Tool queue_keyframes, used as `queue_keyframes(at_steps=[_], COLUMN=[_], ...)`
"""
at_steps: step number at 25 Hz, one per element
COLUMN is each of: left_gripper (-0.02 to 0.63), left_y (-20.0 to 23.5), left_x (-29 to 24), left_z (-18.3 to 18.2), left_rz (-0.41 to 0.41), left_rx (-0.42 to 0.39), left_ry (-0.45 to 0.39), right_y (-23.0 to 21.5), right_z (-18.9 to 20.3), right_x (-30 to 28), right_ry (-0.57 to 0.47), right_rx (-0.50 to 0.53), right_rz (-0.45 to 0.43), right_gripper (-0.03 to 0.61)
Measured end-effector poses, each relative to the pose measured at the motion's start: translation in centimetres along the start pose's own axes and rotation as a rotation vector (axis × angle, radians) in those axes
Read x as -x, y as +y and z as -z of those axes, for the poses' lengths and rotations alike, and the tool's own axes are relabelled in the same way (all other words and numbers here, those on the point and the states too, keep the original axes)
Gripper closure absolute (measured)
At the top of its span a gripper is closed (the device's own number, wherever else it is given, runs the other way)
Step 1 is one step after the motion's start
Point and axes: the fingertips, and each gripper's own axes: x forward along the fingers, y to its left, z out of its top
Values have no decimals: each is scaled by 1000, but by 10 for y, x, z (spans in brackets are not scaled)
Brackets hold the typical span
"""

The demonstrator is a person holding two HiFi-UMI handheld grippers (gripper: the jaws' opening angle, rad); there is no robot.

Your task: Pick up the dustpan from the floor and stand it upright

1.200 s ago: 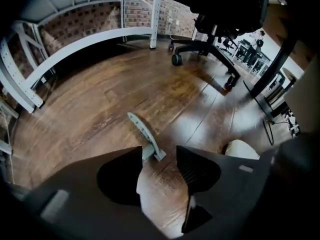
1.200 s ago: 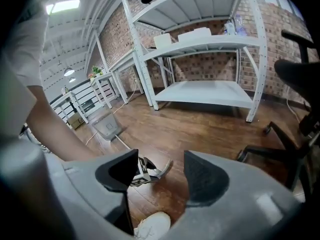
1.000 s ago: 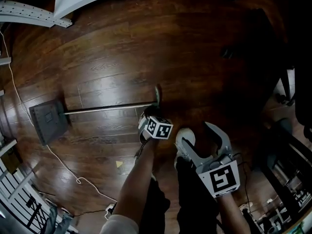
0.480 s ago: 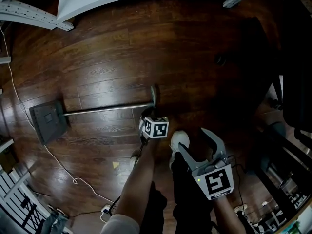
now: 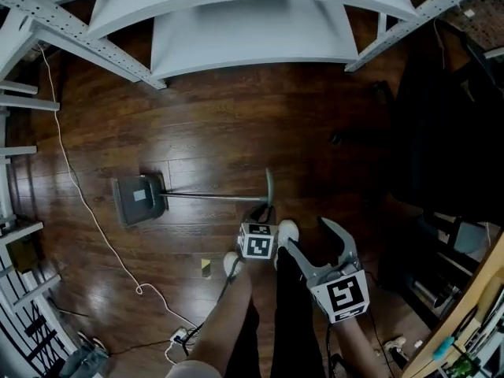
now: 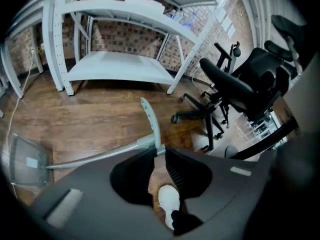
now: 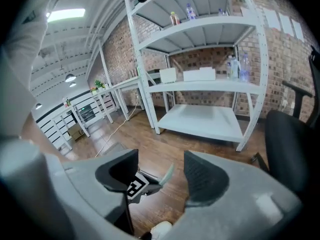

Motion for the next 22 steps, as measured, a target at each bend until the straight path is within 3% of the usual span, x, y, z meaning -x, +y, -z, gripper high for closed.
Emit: queue_keyframes(at_steps=[6, 9, 12, 17, 22], left_gripper=[534, 544, 566, 575, 578], left_y=[-32, -34, -20, 26, 83], left_x=[123, 181, 226, 286, 340], left_z=[-78, -102, -118, -128, -111], left_rz=[140, 188, 177, 122, 51], left_rx=[37, 1, -14, 82, 160], left_ry=[-145, -192, -227, -302, -369], right_y=[24, 46, 70, 102, 132], right_z=[-80, -102, -120, -143, -159], right_x=[46, 65, 81, 95, 99], right_ry=[-99, -104, -102, -110, -103], right_rx=[17, 18, 37, 64, 81], right_rz=[35, 42, 38, 21, 12], right_gripper=[304, 304, 304, 304, 304])
